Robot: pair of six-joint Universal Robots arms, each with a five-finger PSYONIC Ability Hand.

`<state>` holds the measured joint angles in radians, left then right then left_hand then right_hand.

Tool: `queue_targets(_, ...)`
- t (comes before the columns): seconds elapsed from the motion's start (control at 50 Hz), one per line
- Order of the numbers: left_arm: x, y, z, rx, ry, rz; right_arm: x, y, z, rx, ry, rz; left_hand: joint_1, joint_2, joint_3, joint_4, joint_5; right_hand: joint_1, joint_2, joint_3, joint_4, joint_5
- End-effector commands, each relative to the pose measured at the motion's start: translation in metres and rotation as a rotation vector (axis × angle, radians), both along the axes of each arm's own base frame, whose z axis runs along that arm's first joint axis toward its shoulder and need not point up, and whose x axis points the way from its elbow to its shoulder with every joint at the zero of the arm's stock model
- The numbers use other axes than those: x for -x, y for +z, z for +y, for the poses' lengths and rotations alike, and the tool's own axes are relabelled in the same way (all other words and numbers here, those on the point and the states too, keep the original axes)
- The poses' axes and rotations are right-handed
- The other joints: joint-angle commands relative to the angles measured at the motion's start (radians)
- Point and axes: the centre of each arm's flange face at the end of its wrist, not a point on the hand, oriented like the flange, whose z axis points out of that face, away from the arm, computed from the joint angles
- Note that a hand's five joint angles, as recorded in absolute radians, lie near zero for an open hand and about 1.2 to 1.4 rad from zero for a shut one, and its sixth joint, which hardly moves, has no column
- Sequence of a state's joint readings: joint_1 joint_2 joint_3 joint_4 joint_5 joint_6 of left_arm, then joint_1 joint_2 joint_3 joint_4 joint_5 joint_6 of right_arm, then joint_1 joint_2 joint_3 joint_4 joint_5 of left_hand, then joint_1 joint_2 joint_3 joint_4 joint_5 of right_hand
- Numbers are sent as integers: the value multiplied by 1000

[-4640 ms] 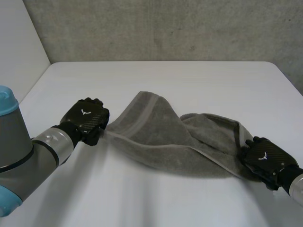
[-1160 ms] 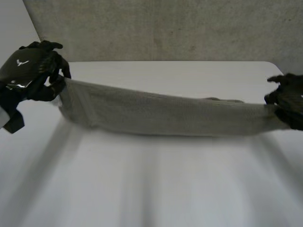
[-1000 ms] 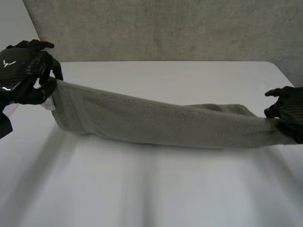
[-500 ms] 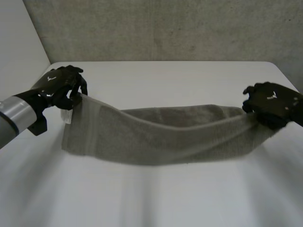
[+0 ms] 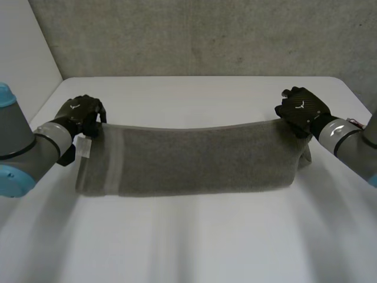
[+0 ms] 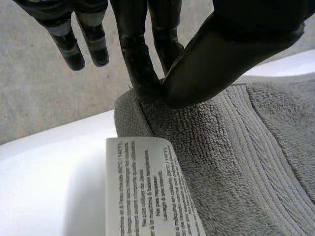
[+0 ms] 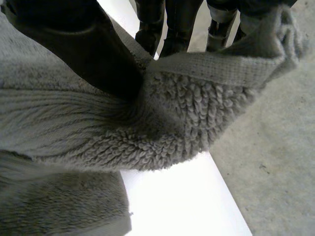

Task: Fold the towel.

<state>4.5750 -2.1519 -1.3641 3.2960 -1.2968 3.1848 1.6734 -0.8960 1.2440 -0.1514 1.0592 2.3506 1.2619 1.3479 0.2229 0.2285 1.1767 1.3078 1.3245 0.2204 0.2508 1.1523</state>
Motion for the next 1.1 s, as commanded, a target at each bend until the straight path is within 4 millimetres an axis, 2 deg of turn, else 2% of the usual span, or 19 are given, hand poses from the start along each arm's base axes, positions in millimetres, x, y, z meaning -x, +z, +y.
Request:
queue_targets(0.02,8,-10,-8,-1,-14,-9,-1,-20,-20,38,-14,-1,134,48,-48,-54,45,89,72,-46,-76,69)
queue_targets(0.2,13,-19,-18,10,13,-25,-2,-41,-30,31,-8,0,134,48,-48,-54,45,89,72,-46,-76,69)
queue_targets(0.32,13,-17,-20,22,18,-21,-3,-38,-31,60,-11,-3,134,48,-48,-54,45,89,72,-46,-76,69)
queue_targets(0.36,14,-9,-18,39,15,-17,-5,-14,-26,100,3,-18,134,48,-48,-54,45,89,72,-46,-76,69)
queue_targets(0.38,14,-9,-18,39,15,-17,-5,-14,-26,101,3,-18,134,48,-48,-54,45,89,72,-46,-76,69)
queue_targets(0.42,12,11,-13,76,17,-10,-3,13,-16,124,15,-50,134,48,-48,-54,45,89,72,-46,-76,69)
queue_targets(0.44,12,11,-13,77,17,-10,-3,13,-16,124,15,-51,134,48,-48,-54,45,89,72,-46,-76,69)
queue_targets(0.48,12,23,-8,96,15,-5,-2,44,1,139,51,-97,134,48,-48,-54,45,89,72,-46,-76,69)
queue_targets(0.5,11,36,-2,118,13,4,-2,44,1,139,51,-97,134,48,-48,-54,45,89,72,-46,-76,69)
queue_targets(0.52,11,50,6,139,9,12,-2,61,13,150,82,-120,134,48,-48,-54,45,89,72,-46,-76,69)
queue_targets(0.54,11,50,6,139,9,12,-2,61,13,150,83,-120,134,48,-48,-54,45,89,72,-46,-76,69)
queue_targets(0.58,7,78,25,190,5,25,6,89,38,173,126,-145,134,48,-48,-54,45,89,72,-46,-76,69)
queue_targets(0.6,7,78,26,191,5,25,6,90,38,173,127,-145,134,48,-48,-54,45,89,72,-46,-76,69)
queue_targets(0.64,5,90,36,219,6,28,21,109,60,191,137,-143,134,48,-48,-54,45,89,72,-46,-76,69)
queue_targets(0.68,2,107,58,256,2,35,27,115,69,186,134,-142,134,48,-48,-54,45,89,72,-46,-76,69)
queue_targets(0.82,-3,109,96,249,-52,37,54,111,89,107,95,-96,134,48,-48,-54,45,89,72,-46,-76,69)
queue_targets(0.92,-7,91,119,183,-74,35,84,84,100,22,47,39,134,48,-48,-54,45,89,72,-46,-76,69)
queue_targets(1.06,-13,86,128,168,-59,32,87,67,118,-72,74,125,134,48,-48,-54,45,89,72,-46,-76,69)
queue_targets(1.1,-14,85,129,166,-59,32,85,53,119,-138,92,121,134,48,-48,-54,45,89,72,-46,-76,69)
